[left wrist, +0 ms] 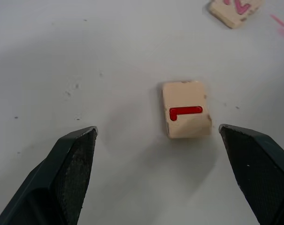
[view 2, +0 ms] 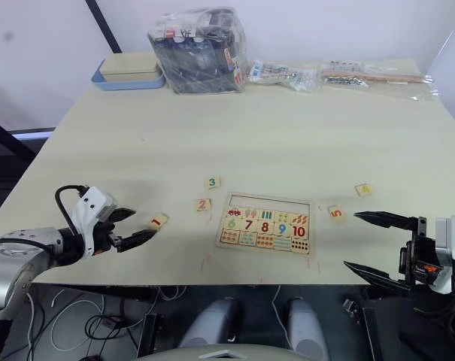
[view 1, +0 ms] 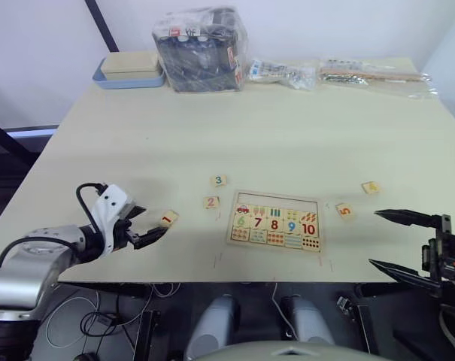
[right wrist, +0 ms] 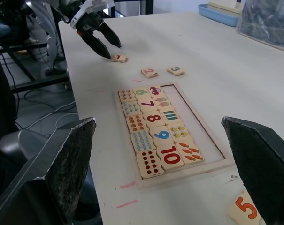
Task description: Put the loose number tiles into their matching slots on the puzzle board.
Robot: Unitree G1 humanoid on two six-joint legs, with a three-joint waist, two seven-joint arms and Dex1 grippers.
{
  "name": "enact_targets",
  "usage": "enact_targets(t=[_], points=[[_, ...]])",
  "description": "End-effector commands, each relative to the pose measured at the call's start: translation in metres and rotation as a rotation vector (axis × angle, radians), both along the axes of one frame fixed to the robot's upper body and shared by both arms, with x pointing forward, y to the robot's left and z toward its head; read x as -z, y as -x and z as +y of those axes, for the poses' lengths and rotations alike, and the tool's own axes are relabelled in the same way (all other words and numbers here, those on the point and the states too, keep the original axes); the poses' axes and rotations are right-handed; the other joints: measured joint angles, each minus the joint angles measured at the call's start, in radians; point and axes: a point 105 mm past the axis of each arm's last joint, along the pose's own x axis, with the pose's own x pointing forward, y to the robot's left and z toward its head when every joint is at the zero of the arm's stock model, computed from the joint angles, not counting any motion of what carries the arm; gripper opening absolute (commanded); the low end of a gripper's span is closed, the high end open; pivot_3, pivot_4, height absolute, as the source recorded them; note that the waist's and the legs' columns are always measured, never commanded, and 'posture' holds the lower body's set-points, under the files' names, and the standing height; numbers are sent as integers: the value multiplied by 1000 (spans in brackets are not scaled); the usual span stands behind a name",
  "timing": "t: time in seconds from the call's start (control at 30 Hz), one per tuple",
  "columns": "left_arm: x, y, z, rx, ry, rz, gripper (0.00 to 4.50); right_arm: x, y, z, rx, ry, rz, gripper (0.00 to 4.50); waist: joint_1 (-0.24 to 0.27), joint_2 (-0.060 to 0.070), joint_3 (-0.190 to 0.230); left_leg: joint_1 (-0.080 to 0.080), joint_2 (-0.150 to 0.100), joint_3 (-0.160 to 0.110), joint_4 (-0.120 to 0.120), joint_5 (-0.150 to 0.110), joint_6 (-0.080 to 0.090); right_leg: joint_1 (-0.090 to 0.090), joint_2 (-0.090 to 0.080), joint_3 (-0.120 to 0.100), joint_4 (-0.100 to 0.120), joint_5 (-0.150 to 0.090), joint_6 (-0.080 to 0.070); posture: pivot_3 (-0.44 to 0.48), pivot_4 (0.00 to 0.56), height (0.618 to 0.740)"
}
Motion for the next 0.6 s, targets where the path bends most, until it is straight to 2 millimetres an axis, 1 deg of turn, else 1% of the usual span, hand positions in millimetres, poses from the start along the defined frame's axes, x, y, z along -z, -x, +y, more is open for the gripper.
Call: enact_targets(t=[0.03, 0.27, 0.3, 0.33, 0.37, 0.6], points=[[-5, -3, -10, -4, -18, -31, 4434, -5, 3, 6, -17, 6, -43, 4500, 0, 0, 0, 0, 0, 0, 0, 0, 0, 0, 0, 0, 0, 0, 0, 0, 150, 740], [7, 0, -17, -12, -13, -17, 4434, -5, 7, 7, -17, 0, -34, 4500, 0, 0, 0, 0, 0, 0, 0, 0, 0, 0, 0, 0, 0, 0, 0, 0, 150, 740], [9, 1, -17, -15, -15, -19, 3928, -5, 7, 7, -16, 0, -33, 4500, 0, 0, 0, 0, 0, 0, 0, 0, 0, 0, 0, 0, 0, 0, 0, 0, 150, 740], [11, 2, -17, -19, -19, -25, 3737, -4, 8, 7, -15, 0, -31, 4500, 0, 0, 0, 0, 0, 1, 0, 0, 0, 0, 0, 1, 0, 0, 0, 0, 150, 740], [12, 2, -16, -26, -21, -30, 3420, -4, 8, 6, -14, 0, -30, 4500, 0, 0, 0, 0, 0, 1, 0, 0, 0, 0, 0, 1, 0, 0, 0, 0, 150, 740], [17, 6, -14, -36, -31, -46, 3420, -3, 9, 8, -9, 0, -27, 4500, 1, 1, -1, 1, 0, 1, 0, 0, 0, 0, -1, 1, 0, 0, 0, 0, 150, 740]])
